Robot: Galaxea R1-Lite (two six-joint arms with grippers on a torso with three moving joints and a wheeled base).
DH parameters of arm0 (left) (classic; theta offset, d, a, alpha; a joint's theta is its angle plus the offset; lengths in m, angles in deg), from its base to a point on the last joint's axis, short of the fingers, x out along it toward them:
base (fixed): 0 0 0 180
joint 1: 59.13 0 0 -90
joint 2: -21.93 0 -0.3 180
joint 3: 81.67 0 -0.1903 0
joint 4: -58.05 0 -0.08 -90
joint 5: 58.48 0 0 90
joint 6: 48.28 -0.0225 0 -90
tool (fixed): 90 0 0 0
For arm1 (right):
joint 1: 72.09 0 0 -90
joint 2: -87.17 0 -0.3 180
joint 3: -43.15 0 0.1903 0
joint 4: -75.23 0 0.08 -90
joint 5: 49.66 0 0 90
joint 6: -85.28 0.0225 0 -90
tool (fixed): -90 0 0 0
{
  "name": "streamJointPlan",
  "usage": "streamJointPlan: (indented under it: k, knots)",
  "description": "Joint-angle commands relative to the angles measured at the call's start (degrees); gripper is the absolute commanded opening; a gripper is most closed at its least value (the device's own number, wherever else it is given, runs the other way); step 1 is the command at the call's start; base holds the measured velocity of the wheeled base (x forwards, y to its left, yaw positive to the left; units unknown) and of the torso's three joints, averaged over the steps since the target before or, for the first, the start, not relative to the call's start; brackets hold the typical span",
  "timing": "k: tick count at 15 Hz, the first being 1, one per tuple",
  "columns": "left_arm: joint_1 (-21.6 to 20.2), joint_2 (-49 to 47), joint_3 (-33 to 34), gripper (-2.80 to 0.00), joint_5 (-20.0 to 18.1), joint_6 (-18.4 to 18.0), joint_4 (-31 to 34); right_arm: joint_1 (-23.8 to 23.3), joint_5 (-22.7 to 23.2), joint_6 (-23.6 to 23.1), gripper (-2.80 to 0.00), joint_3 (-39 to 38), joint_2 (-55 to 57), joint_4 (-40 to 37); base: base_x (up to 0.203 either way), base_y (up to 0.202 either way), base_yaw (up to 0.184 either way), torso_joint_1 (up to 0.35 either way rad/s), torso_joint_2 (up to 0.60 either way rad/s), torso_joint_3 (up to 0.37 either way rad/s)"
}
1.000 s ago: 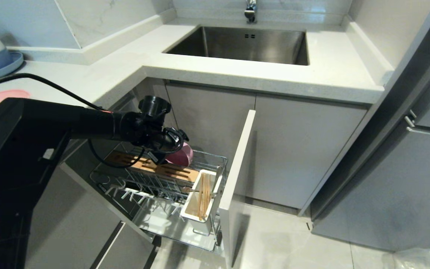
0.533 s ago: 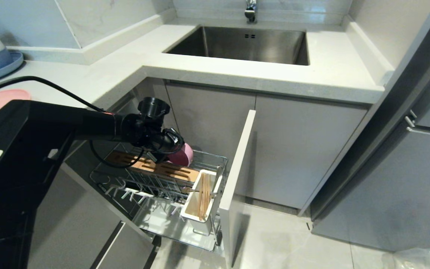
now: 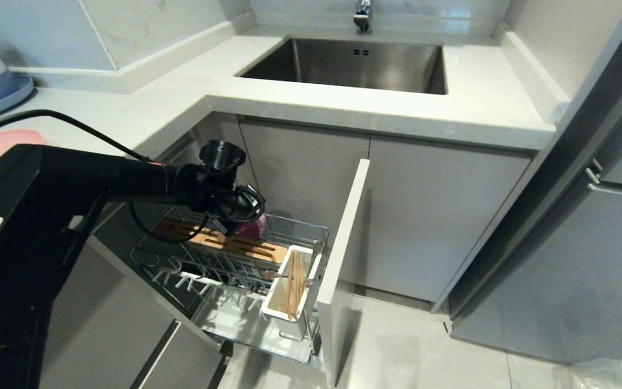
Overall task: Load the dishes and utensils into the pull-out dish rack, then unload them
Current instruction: Take the bowl out of the cupboard
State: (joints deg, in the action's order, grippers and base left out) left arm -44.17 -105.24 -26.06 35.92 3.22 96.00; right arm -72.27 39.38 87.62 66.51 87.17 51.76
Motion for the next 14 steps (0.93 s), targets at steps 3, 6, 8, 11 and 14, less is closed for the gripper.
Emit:
streamJointPlan:
  k: [3, 6, 8, 11, 14]
  knots:
    - [0.0, 0.8, 0.1, -2.80, 0.2, 0.4, 0.4, 0.0, 0.0, 0.0, -2.80, -0.1, 0.0, 0.0, 0.000, 0.000, 0.000, 0.000, 0.00, 0.000]
    - [0.1, 3.1, 0.5, -2.80, 0.2, 0.4, 0.5, 0.0, 0.0, 0.0, -2.80, -0.1, 0.0, 0.0, 0.000, 0.000, 0.000, 0.000, 0.00, 0.000]
    - [0.2, 5.1, 1.0, -2.80, 0.2, 0.4, 0.6, 0.0, 0.0, 0.0, -2.80, -0.1, 0.0, 0.0, 0.000, 0.000, 0.000, 0.000, 0.00, 0.000]
    - [0.2, 6.5, 1.4, -2.80, 0.2, 0.4, 0.7, 0.0, 0.0, 0.0, -2.80, -0.1, 0.0, 0.0, 0.000, 0.000, 0.000, 0.000, 0.00, 0.000]
    - [0.8, 8.4, 2.5, -2.80, 0.3, 0.4, 0.9, 0.0, 0.0, 0.0, -2.80, -0.1, 0.0, 0.0, 0.000, 0.000, 0.000, 0.000, 0.00, 0.000]
